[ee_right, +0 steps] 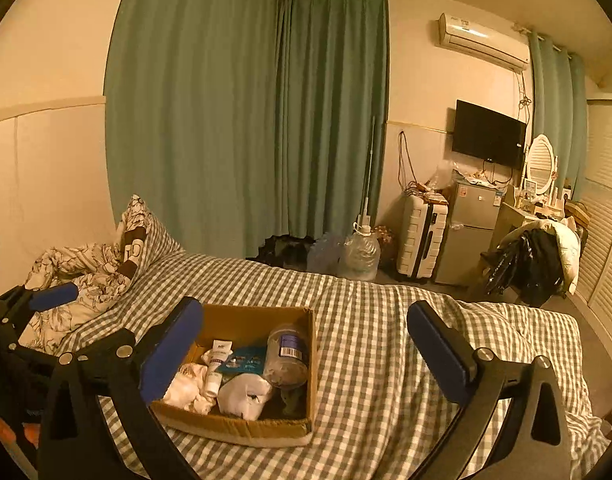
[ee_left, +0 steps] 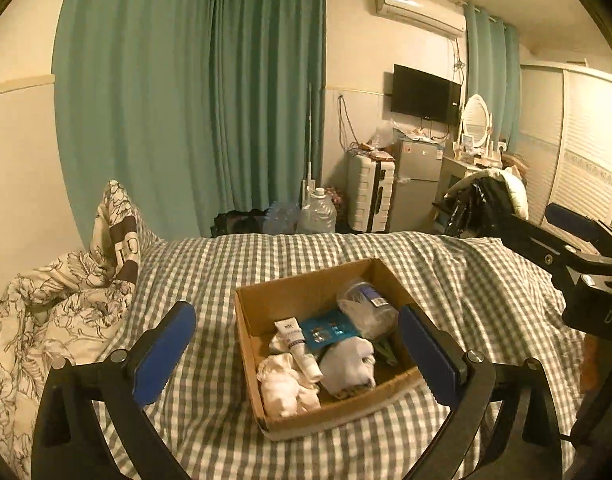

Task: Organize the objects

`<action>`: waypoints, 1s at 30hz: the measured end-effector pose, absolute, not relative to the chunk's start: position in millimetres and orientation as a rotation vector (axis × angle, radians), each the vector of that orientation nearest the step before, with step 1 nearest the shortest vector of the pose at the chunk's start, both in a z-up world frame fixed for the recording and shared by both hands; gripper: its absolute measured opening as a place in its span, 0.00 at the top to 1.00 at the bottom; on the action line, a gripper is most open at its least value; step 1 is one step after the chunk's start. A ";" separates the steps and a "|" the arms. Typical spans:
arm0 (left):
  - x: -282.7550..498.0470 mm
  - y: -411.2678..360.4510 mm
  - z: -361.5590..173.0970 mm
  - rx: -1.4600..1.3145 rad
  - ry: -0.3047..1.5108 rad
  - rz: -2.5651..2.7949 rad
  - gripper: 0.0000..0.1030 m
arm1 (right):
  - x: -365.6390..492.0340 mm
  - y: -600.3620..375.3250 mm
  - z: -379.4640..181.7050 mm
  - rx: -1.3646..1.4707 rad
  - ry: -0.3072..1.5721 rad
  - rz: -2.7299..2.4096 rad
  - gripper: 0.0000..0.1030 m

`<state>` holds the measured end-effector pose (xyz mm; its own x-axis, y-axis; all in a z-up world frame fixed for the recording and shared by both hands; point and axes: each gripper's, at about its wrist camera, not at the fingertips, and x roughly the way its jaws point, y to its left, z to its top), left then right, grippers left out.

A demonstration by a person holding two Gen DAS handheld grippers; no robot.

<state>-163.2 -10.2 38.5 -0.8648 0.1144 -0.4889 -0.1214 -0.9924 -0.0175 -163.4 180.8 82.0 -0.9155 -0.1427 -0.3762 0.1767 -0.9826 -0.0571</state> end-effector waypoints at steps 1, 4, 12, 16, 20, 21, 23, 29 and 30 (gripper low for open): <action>-160.3 -9.7 37.6 -0.763 0.023 2.923 0.00 | -160.4 182.6 82.4 0.565 0.141 -2.925 0.00; -150.6 -5.3 35.7 -0.763 0.034 2.948 0.00 | -152.0 190.4 81.2 0.570 0.166 -2.941 0.00; -127.8 2.4 32.1 -0.643 0.047 3.119 0.00 | -144.0 215.4 62.3 0.580 0.174 -2.952 0.00; -122.0 6.0 26.6 -0.613 0.026 3.160 0.00 | -143.5 220.1 58.3 0.529 0.177 -2.962 0.00; -119.7 7.9 21.3 -0.639 -0.013 3.137 0.00 | -146.5 221.2 56.3 0.522 0.137 -2.945 0.00; -119.2 8.7 19.6 -0.642 -0.020 3.141 0.00 | -147.9 221.1 55.0 0.530 0.134 -2.942 0.00; -119.4 9.8 18.2 -0.652 -0.021 3.140 0.00 | -149.9 219.4 52.4 0.542 0.146 -2.946 0.00; -117.5 7.5 18.7 -0.641 -0.035 3.168 0.00 | -152.5 210.5 46.1 0.564 0.174 -2.925 0.00; -116.8 5.2 19.0 -0.638 -0.054 3.176 0.00 | -152.7 208.3 45.0 0.568 0.186 -2.921 0.00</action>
